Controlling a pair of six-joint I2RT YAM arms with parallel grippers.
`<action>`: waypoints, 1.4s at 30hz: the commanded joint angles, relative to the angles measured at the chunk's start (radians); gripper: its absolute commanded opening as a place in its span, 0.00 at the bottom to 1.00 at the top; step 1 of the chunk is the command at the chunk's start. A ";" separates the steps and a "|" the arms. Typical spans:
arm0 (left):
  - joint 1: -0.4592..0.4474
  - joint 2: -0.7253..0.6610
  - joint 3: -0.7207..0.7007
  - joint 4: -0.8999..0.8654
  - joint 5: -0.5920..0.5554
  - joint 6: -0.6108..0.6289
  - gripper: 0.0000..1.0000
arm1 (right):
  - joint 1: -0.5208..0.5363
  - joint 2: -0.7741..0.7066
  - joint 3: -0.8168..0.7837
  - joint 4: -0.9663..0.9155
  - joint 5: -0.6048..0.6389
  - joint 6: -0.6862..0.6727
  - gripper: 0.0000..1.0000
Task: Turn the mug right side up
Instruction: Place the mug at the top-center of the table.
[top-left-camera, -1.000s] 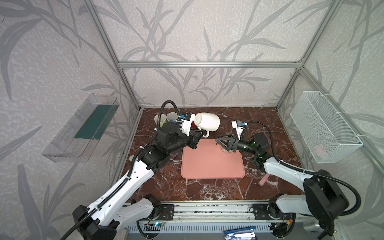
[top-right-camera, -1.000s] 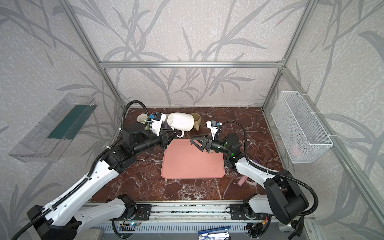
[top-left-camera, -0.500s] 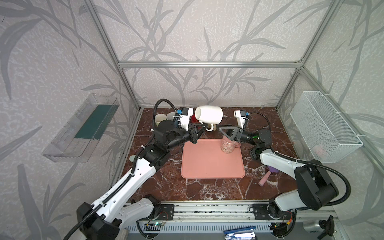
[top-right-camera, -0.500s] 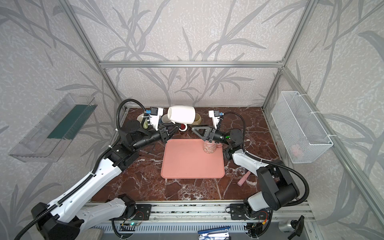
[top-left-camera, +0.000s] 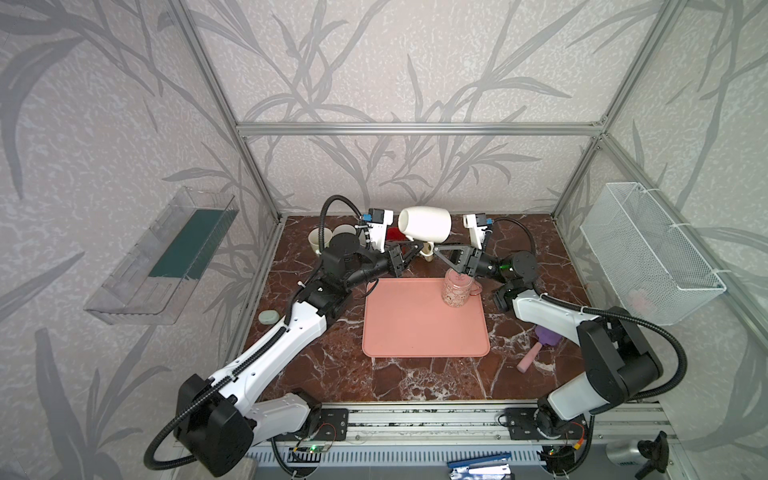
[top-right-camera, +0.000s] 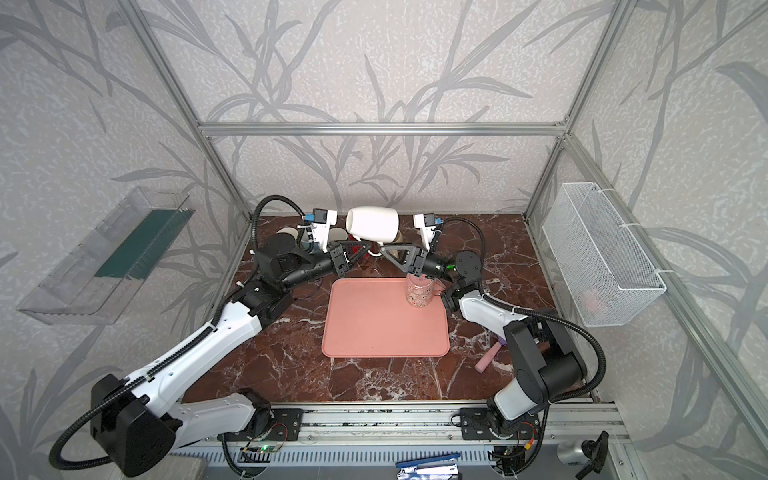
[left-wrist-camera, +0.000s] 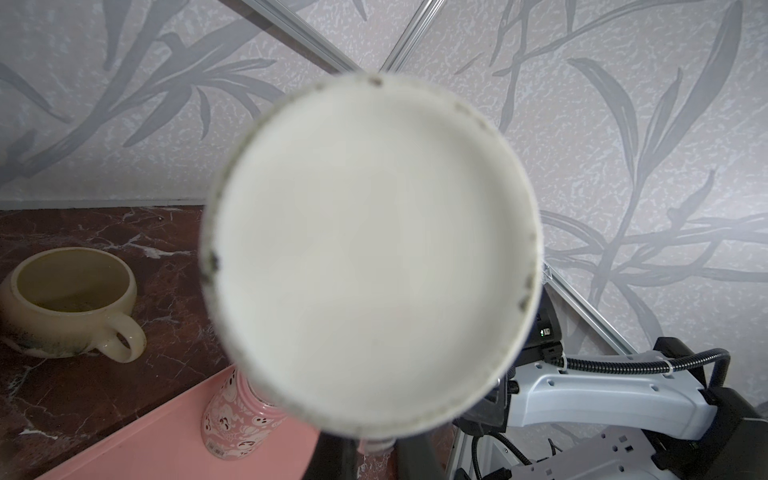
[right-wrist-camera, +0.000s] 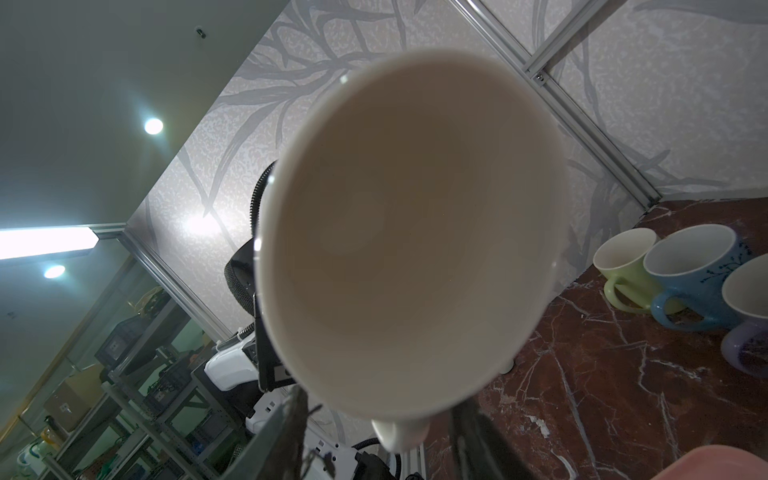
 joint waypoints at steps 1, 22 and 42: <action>0.008 0.003 0.042 0.138 0.037 -0.024 0.00 | -0.006 0.010 0.041 0.056 0.005 0.001 0.54; 0.016 0.124 -0.039 0.334 0.076 -0.157 0.00 | -0.020 0.027 0.079 0.057 0.025 0.003 0.25; -0.002 0.201 -0.063 0.379 0.109 -0.195 0.00 | -0.023 0.028 0.074 0.056 0.033 0.002 0.18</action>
